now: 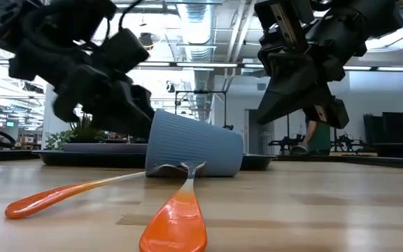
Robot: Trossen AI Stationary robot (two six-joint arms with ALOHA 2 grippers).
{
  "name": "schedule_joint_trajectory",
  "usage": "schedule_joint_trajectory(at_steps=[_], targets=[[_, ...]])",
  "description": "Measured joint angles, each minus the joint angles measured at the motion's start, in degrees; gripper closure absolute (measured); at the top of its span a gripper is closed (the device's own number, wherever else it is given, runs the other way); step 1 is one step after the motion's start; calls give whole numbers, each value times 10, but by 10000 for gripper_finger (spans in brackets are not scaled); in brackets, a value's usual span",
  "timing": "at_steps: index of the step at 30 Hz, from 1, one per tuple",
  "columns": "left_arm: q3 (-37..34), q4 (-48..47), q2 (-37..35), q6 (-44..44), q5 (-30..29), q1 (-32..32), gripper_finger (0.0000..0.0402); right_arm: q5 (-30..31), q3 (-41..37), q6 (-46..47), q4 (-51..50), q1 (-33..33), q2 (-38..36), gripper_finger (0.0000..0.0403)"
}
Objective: Pick and place plate/cup/fork/spoon on tray
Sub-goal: Place the blue cup on the light blue plate on the dark green tray
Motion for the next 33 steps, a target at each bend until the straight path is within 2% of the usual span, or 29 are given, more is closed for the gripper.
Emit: schedule_joint_trajectory(at_steps=[3,7,9,11,13,15,18,23,29,33], targets=[[15,-4,23,0,-16,3,206,0,0,0,1,0,0,381],[35,-25,29,-11,-45,7,306,-1,0,0,3,4,0,384],[45,-45,21,-22,-44,7,362,-1,0,0,4,8,0,384],[59,-58,10,-37,-35,7,389,-1,0,0,4,8,0,382],[78,-92,-5,-58,-35,7,394,-1,0,0,4,9,0,380],[107,-177,-24,-89,-34,10,399,-1,0,1,3,11,0,379],[178,-356,-56,-130,-33,24,400,-11,0,15,1,13,0,381],[336,-665,-93,-170,-12,74,401,-51,0,36,-7,38,0,384],[521,-928,-96,-160,-29,210,401,-51,0,66,-29,75,-1,378],[550,-971,-98,-123,-37,345,401,-50,0,75,-45,83,-1,377]])
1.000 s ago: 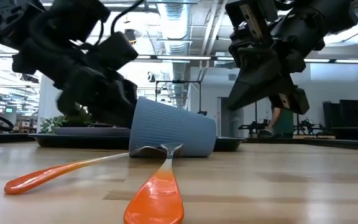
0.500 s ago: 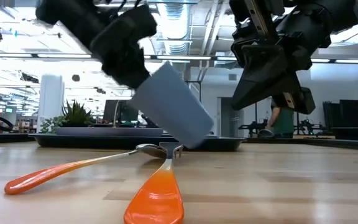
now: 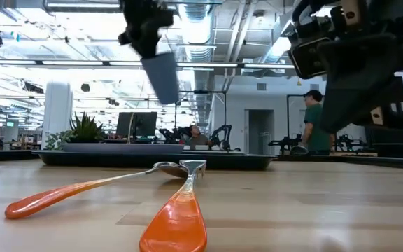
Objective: Pick and place plate/cup/fork/spoon on tray
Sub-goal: Place the blue cup on the light blue plate on the dark green tray
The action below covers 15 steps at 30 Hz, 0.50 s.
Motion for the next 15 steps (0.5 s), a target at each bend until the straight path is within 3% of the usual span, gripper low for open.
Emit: schedule_joint_trajectory(at_steps=[8,11,15], targets=[[-71,18,0,57,98,286,401,2,0,0,-11,0,0,377],[-95,45,4,67,119,353,401,7,0,-1,-11,-1,0,376],[-120,81,4,70,134,388,401,17,0,-1,-14,-8,0,376]])
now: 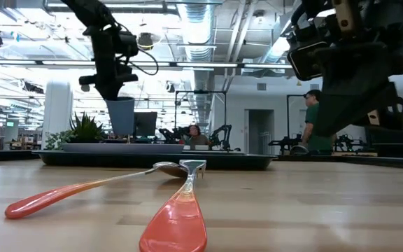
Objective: Pick and place plate/cup/fork/spoon on tray
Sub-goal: Place the blue cup on the light blue plate on the dark green tray
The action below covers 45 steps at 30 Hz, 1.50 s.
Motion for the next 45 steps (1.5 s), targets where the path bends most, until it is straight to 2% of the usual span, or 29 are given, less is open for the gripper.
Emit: schedule_joint_trajectory(at_steps=[7,13,29,37,45], targets=[[-47,30,33,33,6,3,401,2,0,-4,-7,-12,0,376],[-49,48,65,46,5,3,402,2,0,-4,-7,-13,0,376],[-48,23,65,66,10,12,401,4,0,-19,-9,-17,0,376],[-48,22,65,81,36,12,401,4,0,-25,-9,-17,0,376],[-48,25,65,86,36,12,360,4,0,-25,-9,-16,0,376]])
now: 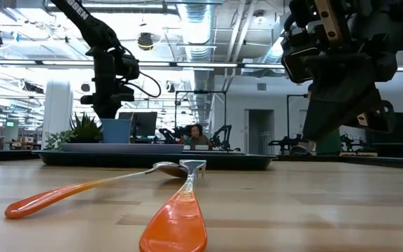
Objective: Pick and place plate/cup/fork/spoon on tray
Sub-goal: Place the blue cup on the light blue plate on the dark green tray, then put the orange fork to the right of the light blue plate on the dark green tray
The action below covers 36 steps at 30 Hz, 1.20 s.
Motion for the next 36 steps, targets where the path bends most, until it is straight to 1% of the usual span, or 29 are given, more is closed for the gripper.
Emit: schedule_joint_trajectory(at_steps=[6,11,19,21,22,24,26,28,30,31,33,34,36], targets=[[0,1,0,0,-37,0,322,0,0,0,0,0,0,376],[3,9,0,4,-47,0,302,0,0,0,0,0,0,376],[76,-1,0,3,-48,0,286,2,0,-5,0,0,0,376],[99,-23,0,-1,-47,-1,285,2,0,-5,0,0,0,376],[113,-37,0,-6,-38,-1,285,2,0,-5,0,0,0,376],[147,-68,-1,-14,14,-5,284,-1,0,-5,0,0,0,376],[180,-94,-11,-23,95,-11,284,-4,0,-5,0,3,0,376],[204,-99,-30,-43,177,-27,284,-7,0,-5,0,7,0,376],[208,-102,-55,-58,236,-52,284,-7,0,-4,-1,12,0,376],[208,-107,-67,-67,247,-69,284,-9,0,-4,-2,14,0,376],[208,-132,-88,-80,243,-115,284,-11,0,5,-7,19,0,376],[207,-149,-97,-84,229,-141,284,-11,0,13,-10,22,0,376],[207,-179,-114,-96,176,-204,284,-11,0,27,-17,29,0,376]])
